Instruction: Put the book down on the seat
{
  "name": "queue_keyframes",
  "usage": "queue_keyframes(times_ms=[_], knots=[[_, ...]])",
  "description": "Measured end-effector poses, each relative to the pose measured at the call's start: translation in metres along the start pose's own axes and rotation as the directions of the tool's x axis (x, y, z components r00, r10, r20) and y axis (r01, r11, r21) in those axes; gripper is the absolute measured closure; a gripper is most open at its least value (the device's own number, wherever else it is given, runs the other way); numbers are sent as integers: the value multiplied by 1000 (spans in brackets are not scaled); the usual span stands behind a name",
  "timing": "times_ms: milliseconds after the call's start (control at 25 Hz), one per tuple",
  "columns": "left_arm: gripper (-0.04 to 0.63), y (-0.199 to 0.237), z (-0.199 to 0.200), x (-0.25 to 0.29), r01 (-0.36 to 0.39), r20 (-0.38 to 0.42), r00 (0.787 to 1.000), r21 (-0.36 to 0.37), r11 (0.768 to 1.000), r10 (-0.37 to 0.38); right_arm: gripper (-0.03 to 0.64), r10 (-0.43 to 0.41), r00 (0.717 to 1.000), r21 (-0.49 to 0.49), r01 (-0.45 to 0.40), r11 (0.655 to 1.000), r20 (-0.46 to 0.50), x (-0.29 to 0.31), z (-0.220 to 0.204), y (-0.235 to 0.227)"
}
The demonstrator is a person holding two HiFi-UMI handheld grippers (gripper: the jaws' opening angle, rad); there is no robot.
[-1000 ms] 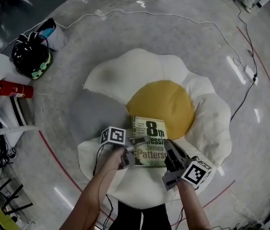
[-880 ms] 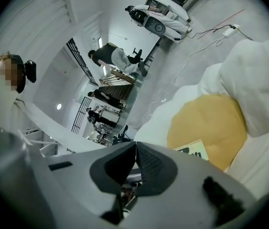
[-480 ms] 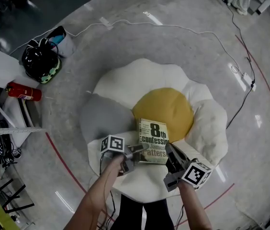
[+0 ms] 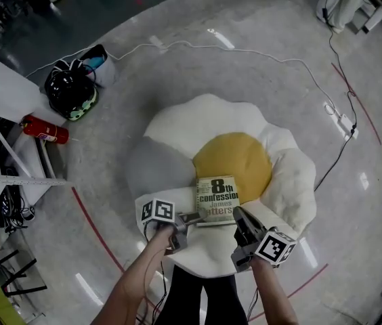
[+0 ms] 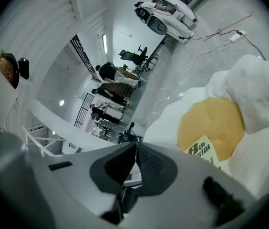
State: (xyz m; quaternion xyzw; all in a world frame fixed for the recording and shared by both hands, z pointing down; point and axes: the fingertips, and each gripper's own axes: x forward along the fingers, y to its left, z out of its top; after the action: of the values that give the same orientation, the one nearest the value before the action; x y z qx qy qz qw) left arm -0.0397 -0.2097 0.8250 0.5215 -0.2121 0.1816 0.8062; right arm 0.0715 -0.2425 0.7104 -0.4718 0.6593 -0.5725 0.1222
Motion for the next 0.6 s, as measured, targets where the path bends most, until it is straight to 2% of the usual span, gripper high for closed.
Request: queue_keyframes(times_ms=[200,320,440,600], knots=[[259,-32,-20,-27,68,13,998,38,997,-69,604,-19,1000,-15,19,1000,-4,-12,-2,21],[259,-57,-37,-39,101,1,995,99,990,-102,604,-17,1000,-20,17,1000,-9,-23,-5,37],[259,-81,-52,-51,102,13,994,166,981,-106,604,-20,1000,-34,19,999,-15,-34,-8,55],[261,-118,-64,-66,122,53,989,264,957,-141,604,-57,998,-94,57,994,-6,-50,-3,80]])
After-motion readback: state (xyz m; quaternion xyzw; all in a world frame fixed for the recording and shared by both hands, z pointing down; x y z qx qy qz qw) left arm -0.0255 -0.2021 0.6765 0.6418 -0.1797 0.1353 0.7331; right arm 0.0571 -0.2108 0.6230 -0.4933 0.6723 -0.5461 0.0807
